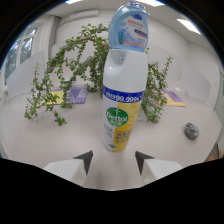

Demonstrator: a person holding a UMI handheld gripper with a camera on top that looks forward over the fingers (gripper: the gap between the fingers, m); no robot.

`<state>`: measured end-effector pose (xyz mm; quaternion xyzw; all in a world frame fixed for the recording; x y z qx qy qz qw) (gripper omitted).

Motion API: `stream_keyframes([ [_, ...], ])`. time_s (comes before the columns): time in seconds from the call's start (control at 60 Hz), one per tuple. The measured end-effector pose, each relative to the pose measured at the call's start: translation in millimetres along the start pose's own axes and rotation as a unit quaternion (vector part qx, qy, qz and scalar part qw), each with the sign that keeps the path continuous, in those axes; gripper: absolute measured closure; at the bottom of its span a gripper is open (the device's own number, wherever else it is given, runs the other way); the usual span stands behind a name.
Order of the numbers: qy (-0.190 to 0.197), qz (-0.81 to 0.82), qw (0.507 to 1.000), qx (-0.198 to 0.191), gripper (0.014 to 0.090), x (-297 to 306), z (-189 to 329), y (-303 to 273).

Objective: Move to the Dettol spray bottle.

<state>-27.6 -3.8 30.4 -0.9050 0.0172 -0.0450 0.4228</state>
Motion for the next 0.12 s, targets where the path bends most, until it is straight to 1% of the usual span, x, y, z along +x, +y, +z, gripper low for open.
stream_keyframes([
  [0.117,-0.001,0.002,1.000,0.000,0.0203,-0.9,-0.6,-0.5],
])
